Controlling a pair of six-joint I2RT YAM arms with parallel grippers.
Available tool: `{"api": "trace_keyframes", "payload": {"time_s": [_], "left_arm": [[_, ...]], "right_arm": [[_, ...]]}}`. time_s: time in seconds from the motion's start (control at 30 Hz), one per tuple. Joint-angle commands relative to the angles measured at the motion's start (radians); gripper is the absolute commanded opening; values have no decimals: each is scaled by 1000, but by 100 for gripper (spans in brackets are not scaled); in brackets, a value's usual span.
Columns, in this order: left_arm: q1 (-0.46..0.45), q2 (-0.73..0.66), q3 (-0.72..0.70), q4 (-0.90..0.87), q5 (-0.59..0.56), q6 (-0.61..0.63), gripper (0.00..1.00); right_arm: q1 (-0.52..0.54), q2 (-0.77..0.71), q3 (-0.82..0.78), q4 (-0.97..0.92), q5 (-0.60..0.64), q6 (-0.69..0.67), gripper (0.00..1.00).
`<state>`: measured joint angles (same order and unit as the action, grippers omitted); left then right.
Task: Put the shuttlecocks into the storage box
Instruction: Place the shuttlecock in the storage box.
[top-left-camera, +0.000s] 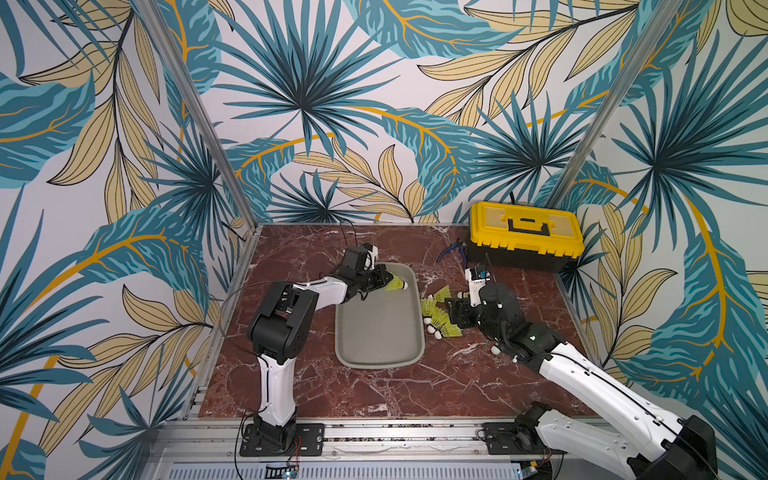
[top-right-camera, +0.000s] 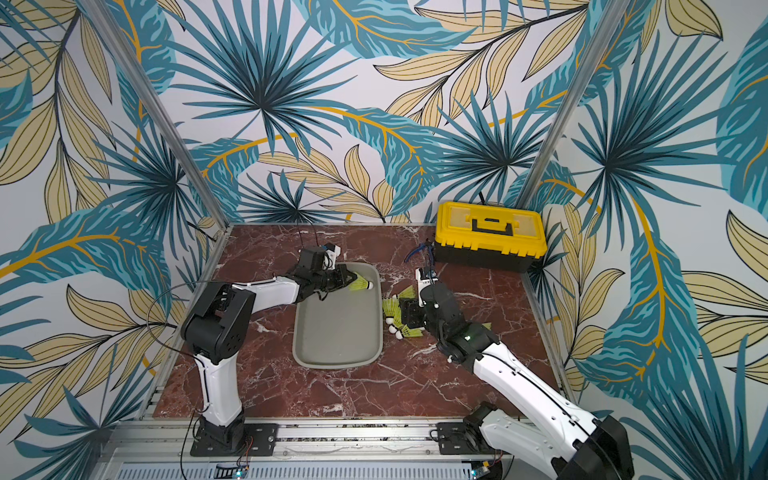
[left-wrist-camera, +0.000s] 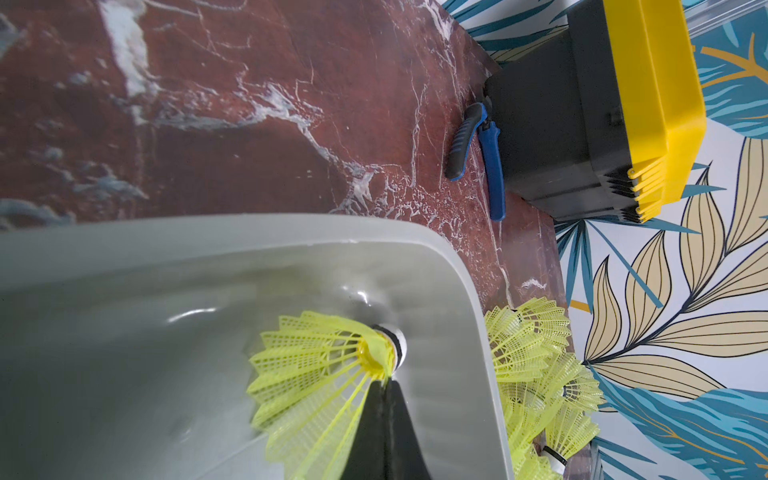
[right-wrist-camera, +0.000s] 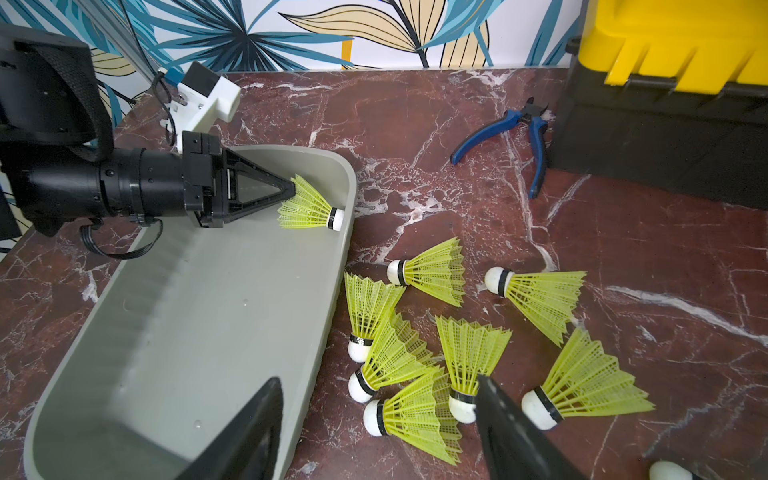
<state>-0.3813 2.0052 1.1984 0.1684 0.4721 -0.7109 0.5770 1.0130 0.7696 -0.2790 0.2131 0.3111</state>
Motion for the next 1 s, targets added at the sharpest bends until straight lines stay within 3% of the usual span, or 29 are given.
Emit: {"api": "trace_keyframes", "payload": {"time_s": [0.0,0.43,0.97], "left_arm": [[8,19,51,11,-2,13,3],[9,32,78,-6,2,22,31],[10,11,74,-21,-10,27,43]], "right_arm": [[3,15,-23,-4,-15,16,73],[3,27,-16,-13,-15,17,73],[4,16,-22,-38,18,22,73]]}}
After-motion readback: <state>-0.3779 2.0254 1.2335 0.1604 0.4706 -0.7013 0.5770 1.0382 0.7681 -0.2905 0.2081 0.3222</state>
